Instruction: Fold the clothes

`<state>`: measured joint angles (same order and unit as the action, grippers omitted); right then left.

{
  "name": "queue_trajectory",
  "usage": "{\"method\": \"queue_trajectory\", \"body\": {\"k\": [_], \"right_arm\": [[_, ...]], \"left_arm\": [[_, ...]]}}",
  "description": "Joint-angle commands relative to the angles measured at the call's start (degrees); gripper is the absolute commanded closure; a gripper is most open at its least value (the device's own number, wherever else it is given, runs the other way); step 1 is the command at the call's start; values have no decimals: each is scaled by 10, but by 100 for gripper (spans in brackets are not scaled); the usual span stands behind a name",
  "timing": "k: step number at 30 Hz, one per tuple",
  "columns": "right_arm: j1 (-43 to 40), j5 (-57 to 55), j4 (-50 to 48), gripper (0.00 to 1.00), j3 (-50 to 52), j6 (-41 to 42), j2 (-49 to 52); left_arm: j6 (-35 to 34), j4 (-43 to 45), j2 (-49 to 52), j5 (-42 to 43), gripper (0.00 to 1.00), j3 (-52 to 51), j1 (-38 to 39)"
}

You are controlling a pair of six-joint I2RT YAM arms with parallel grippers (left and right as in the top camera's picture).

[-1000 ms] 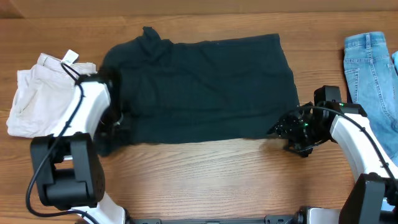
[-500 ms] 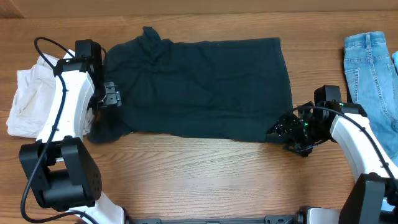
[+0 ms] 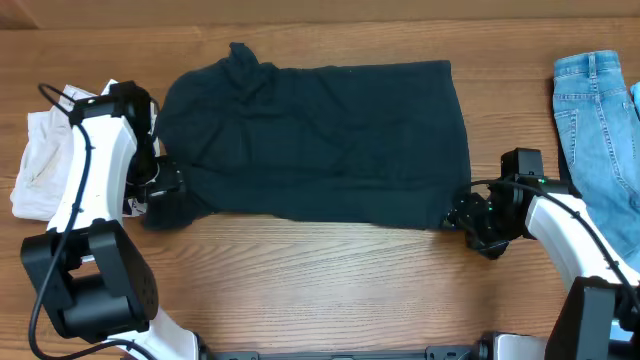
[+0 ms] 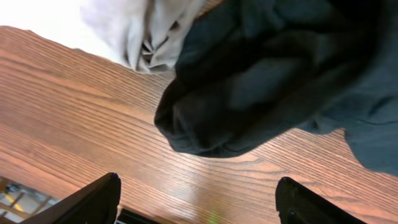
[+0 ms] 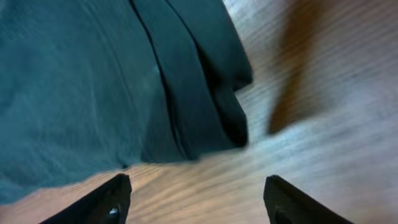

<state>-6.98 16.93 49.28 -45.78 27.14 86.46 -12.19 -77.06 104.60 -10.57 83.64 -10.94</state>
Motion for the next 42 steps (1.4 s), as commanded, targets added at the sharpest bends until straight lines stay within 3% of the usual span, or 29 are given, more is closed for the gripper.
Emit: {"method": "queue_trajectory", "body": {"k": [1, 4, 5, 7, 9, 11, 24, 29, 33, 36, 42], "right_arm": [[2, 7, -66, 40, 32, 65, -3], [2, 8, -132, 60, 63, 129, 5], [2, 10, -144, 76, 73, 142, 6], [-2, -30, -139, 96, 74, 143, 6], [-14, -112, -123, 96, 63, 136, 6], [-39, -159, -132, 96, 36, 63, 6], [-50, -138, -154, 96, 13, 41, 6], [-50, -139, -147, 96, 13, 41, 6], [-50, -139, -141, 95, 13, 39, 6], [-50, -139, -139, 95, 13, 39, 6], [-50, -139, -127, 95, 13, 39, 6]], "left_arm": [[-18, -5, -1, 28, 18, -2, -24], [-17, -5, -1, 27, 18, -2, -32], [-15, -7, -1, 27, 18, -2, -33], [-13, -9, -1, 27, 18, -2, -33], [-11, -9, -1, 27, 18, -2, -33], [-11, -9, -1, 27, 18, -2, -33], [6, -25, -1, 83, 18, -28, -33], [1, 18, -14, 122, 35, -128, -33], [2, 79, -97, 131, 32, -205, -32], [5, 98, -182, 134, 25, -239, -32], [14, 184, -173, 137, 22, -322, -32]]}}
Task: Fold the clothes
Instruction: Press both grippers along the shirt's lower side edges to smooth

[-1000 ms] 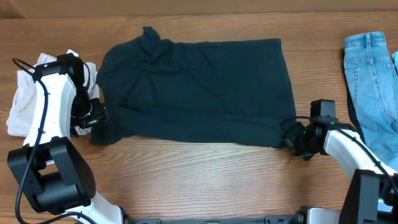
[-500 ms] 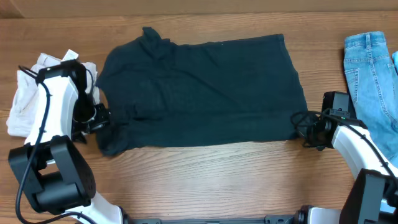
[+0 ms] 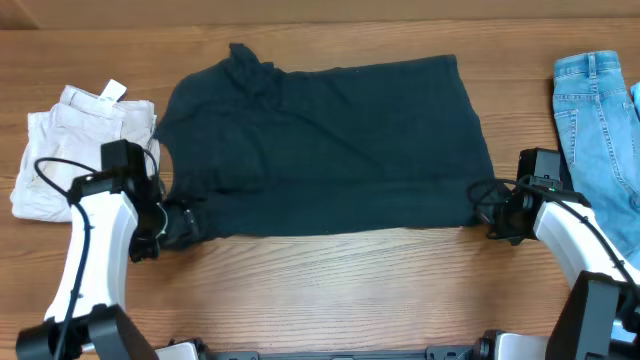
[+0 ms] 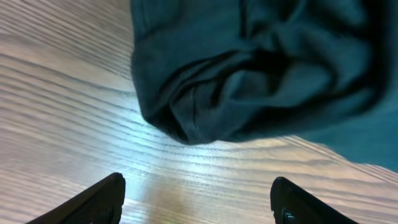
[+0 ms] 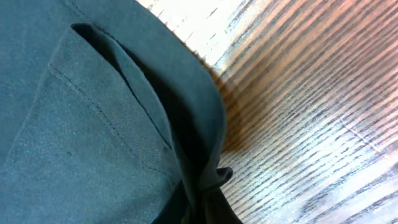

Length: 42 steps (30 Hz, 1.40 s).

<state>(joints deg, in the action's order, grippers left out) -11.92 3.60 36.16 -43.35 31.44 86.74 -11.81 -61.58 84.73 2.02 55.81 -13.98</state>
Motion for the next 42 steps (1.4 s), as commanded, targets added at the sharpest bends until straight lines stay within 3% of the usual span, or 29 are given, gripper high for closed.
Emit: {"method": "queue_trajectory", "body": {"k": [1, 7, 8, 9, 10, 11, 20, 23, 25, 27, 30, 32, 33, 34, 36, 37, 39, 40, 42], "right_arm": [[-1, -5, 5, 95, -12, -4, 3], [-1, -3, 6, 95, -12, 0, 3], [-1, 0, 6, 95, -12, 0, 3], [-1, 3, 6, 95, -12, 0, 3], [-1, 6, 7, 95, -12, 0, 3], [-1, 6, 8, 95, -12, 0, 3], [-1, 2, 13, 94, -12, 0, 3], [-1, -61, 34, 95, -12, 0, 3], [-1, -77, 41, 95, -11, 0, 3], [-1, -79, 42, 95, -11, 0, 3], [-1, -79, 42, 95, -11, 0, 3], [-1, -78, 43, 95, -11, 0, 3], [-1, -78, 43, 95, -11, 0, 3], [-1, -78, 43, 95, -11, 0, 3], [-1, -78, 44, 95, -11, 0, 3], [-1, -78, 45, 95, -11, 0, 3], [-1, -78, 47, 95, -11, 0, 3], [-1, -78, 47, 95, -11, 0, 3], [-1, -78, 47, 95, -11, 0, 3]], "left_arm": [[11, 43, 34, 12, 22, -51, -2], [16, 109, 60, -12, 27, -61, 5], [5, 119, 60, -28, 51, -61, 6], [-10, 124, 60, -47, 82, -61, 6], [-34, 130, 60, -70, 95, -60, 5], [-46, 135, 59, -82, 96, -60, 4], [-75, 172, 59, -160, 96, 7, 3], [-75, 184, 59, -196, 77, 20, 3], [-71, 190, 59, -201, 75, 20, 3], [-65, 190, 59, -218, 62, 20, 3], [-64, 189, 59, -223, 56, 20, 3], [-55, 181, 59, -199, 45, 20, 3], [-46, 176, 59, -180, 33, 20, 4], [-45, 174, 59, -168, 27, 19, 5], [-44, 163, 59, -143, 23, 19, 5], [-44, 154, 59, -140, 27, 19, 5], [-45, 135, 59, -140, 72, 20, 5], [-45, 127, 57, -140, 88, 20, 5], [-53, 123, 43, -150, 95, 21, 5]]}}
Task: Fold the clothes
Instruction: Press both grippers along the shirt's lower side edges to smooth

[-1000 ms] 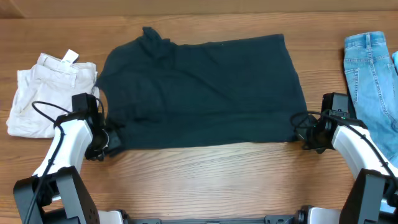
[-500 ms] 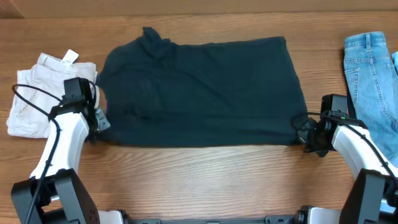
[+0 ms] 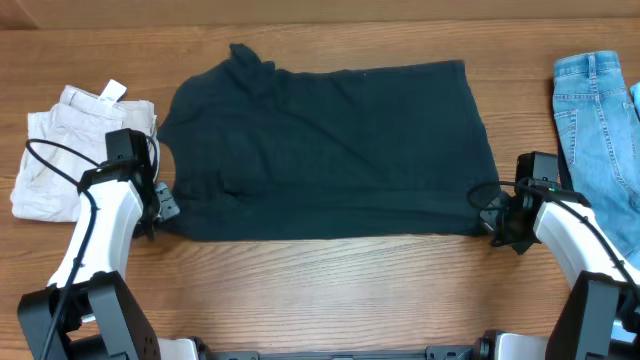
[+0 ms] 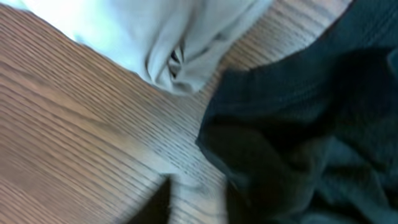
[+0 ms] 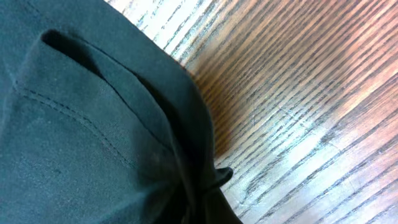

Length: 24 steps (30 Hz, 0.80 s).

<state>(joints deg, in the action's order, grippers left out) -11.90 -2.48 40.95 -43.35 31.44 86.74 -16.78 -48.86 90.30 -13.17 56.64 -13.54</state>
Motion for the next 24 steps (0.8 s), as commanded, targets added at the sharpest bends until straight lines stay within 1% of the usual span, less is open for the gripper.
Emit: {"method": "queue_trajectory", "body": {"k": [1, 2, 3, 5, 6, 7, 10, 11, 13, 16, 18, 21, 24], "right_arm": [[-1, -18, -1, 95, -11, 0, 3], [-1, -17, -1, 95, -11, 0, 3], [-1, -18, -1, 95, -11, 0, 3], [-1, -18, -1, 95, -11, 0, 3], [-1, -17, -1, 95, -11, 0, 3], [-1, -17, -1, 95, -11, 0, 3], [-1, -17, -1, 95, -11, 0, 3], [-1, -17, -1, 95, -11, 0, 3], [-1, -17, -1, 95, -11, 0, 3], [-1, -17, -1, 95, -11, 0, 3], [-1, -17, -1, 95, -11, 0, 3], [-1, -17, -1, 95, -11, 0, 3], [-1, -17, -1, 95, -11, 0, 3]], "left_arm": [[-18, 3, -28, -17, 94, 13, -1], [-30, 15, -46, -36, 93, 13, -5], [-30, 30, -60, -40, 94, 13, -12], [-27, 39, -83, -23, 96, 17, -28], [0, 33, -95, 2, 96, 20, -34], [13, 26, -102, 15, 96, 20, -34], [50, -18, -120, 116, 96, 19, -23], [50, -31, -119, 134, 96, 13, -16], [50, -19, -118, 154, 96, -22, 5], [44, 47, -115, 158, 96, -84, 26], [44, 116, -105, 158, 93, -120, 30], [49, 211, -72, 149, 92, -141, 30], [53, 306, -20, 116, 89, -141, 30]]}}
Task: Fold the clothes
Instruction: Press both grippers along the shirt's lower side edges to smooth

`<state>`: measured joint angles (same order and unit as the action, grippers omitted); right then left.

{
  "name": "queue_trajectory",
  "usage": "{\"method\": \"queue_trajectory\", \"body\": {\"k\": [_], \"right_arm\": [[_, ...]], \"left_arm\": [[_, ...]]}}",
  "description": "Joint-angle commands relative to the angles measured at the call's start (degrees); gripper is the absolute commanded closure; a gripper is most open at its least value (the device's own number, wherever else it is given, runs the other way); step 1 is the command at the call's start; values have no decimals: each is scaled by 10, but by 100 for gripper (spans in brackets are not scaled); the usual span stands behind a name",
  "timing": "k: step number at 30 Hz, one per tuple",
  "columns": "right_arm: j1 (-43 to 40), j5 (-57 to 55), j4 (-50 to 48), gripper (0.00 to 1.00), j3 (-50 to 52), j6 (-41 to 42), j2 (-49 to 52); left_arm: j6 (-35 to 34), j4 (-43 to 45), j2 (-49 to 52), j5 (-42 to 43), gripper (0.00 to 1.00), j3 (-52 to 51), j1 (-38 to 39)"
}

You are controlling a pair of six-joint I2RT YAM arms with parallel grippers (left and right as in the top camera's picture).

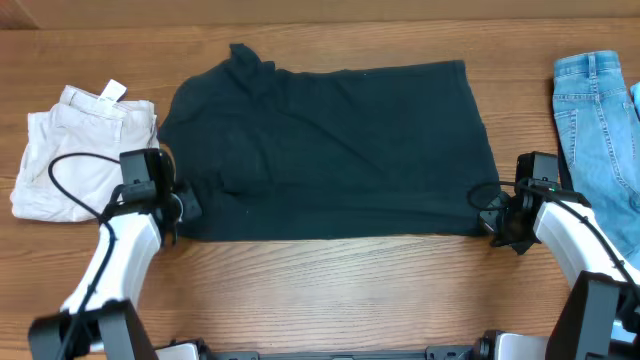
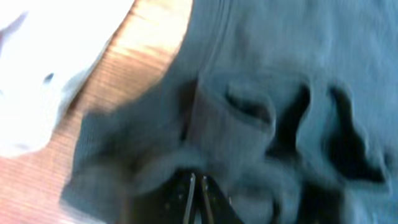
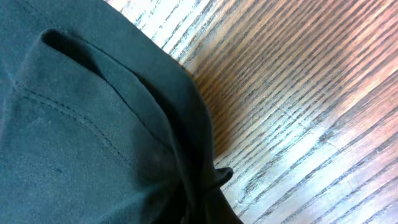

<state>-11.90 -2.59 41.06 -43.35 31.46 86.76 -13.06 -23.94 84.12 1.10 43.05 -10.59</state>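
Note:
A dark teal garment (image 1: 330,140) lies spread flat across the middle of the table. My left gripper (image 1: 176,213) is at its near left corner and is shut on a bunched fold of the dark cloth (image 2: 249,112); the closed tips (image 2: 196,182) press together in the cloth. My right gripper (image 1: 497,222) is at the near right corner, shut on the hemmed edge (image 3: 93,118), which gathers into the jaws at the bottom of the right wrist view.
A crumpled white garment (image 1: 70,150) lies left of the dark one, close to my left arm. Blue jeans (image 1: 595,100) lie at the far right edge. Bare wooden table (image 1: 330,290) runs along the front.
My left gripper has shifted a little right, from beside the white garment onto the dark garment's near left corner, and now shows shut on it. The right gripper and the cloth there are unchanged.
Both grippers stood open at the dark garment's near corners, which were bunched. Then the right gripper was shut on the right corner and the garment lay wider and flatter, the left still open. The left then sat by the left corner and now grips it.

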Motion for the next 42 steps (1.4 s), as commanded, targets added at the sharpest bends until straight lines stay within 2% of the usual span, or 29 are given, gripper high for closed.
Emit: {"method": "queue_trajectory", "body": {"k": [1, 3, 4, 7, 11, 12, 13, 16, 18, 20, 22, 23, 28, 32, 36, 39, 42], "right_arm": [[-1, -16, -2, 95, -11, 0, 3], [-1, -16, -1, 95, -11, 0, 3], [-1, -16, 0, 95, -11, 0, 3], [-1, -16, 2, 95, -11, 0, 3], [-1, -16, 2, 95, -11, 0, 3], [-1, -13, 2, 95, -11, 0, 3], [-1, -10, 2, 95, -11, 0, 3], [-1, -7, 2, 95, -11, 0, 3], [-1, -7, 2, 95, -11, 0, 3], [-1, -7, 2, 95, -11, 0, 3], [-1, -7, 2, 94, -11, 0, 3], [-1, -7, 2, 94, -11, 0, 3], [-1, -8, 0, 94, -11, 0, 3], [-1, -8, -2, 93, -11, 0, 3], [-1, -8, -2, 93, -11, 0, 3], [-1, -8, -1, 93, -11, 0, 3], [-1, -8, 2, 93, -11, 0, 3]], "left_arm": [[23, 85, 64, -28, 89, -5, 0], [28, 108, 103, -30, 88, -5, 0], [28, 113, 127, -31, 91, -5, 0], [19, 110, 141, -29, 93, 7, -7], [16, 35, 92, -30, 75, 79, -27], [17, -6, 69, -28, 65, 117, -34], [20, -31, 56, -26, 61, 140, -37], [37, -124, 25, -7, 60, 194, -34], [28, -186, 19, 18, 57, 196, -27], [-3, -224, 23, 33, 59, 180, -24], [-13, -241, 25, 56, 76, 151, -23], [-11, -238, 25, 73, 80, 125, -22], [-7, -172, 25, 75, 82, 30, -9], [-7, -82, 28, 55, 76, -9, -10], [-13, 15, 28, -24, 69, -19, -10], [-13, 63, 28, -48, 65, -19, -10], [-13, 83, 28, -47, 66, -18, -10]]}}
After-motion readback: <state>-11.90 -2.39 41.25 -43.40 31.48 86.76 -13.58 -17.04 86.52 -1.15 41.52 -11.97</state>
